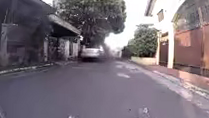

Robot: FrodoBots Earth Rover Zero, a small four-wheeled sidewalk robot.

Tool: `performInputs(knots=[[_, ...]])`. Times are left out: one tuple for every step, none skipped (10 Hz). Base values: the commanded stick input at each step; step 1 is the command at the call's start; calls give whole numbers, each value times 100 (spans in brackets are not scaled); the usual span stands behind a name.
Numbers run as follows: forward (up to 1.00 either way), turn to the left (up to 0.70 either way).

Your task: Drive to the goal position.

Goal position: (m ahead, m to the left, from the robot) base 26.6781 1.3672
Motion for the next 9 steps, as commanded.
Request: performInputs(knots=[[70,0],[70,0],[70,0],[70,0],[70,0],[70,-2],[70,-9],[70,-20],[70,-29]])
